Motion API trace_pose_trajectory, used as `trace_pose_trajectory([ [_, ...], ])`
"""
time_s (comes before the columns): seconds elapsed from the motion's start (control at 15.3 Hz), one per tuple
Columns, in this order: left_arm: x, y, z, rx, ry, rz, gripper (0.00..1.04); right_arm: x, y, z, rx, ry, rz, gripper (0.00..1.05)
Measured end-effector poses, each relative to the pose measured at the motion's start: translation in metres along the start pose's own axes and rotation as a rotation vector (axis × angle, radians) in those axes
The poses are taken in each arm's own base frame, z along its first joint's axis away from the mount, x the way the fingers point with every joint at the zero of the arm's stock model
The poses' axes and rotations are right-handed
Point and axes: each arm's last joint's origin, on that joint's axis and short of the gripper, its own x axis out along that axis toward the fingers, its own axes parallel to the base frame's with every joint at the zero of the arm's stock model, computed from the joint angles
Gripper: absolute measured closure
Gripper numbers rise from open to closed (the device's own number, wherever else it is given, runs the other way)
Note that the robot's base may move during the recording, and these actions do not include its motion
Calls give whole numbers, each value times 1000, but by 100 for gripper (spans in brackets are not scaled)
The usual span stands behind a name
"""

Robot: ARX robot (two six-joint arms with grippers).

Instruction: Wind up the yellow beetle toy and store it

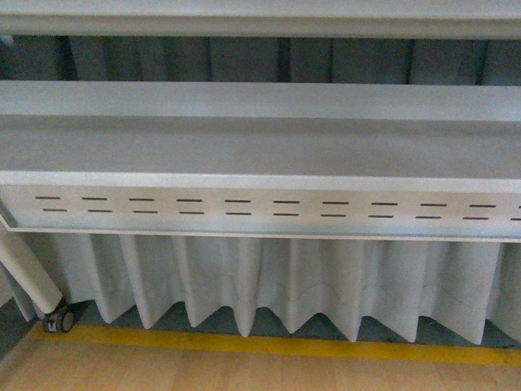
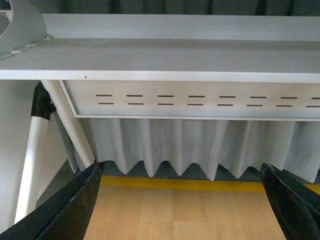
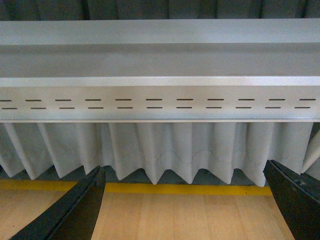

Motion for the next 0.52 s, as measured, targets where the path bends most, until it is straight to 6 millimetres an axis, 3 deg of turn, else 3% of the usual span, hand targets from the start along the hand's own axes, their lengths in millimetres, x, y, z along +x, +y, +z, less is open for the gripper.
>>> trace_pose_trajectory([
  [0.52, 0, 0, 0, 0, 0, 0, 7, 0, 0, 0, 0, 0, 0, 7],
])
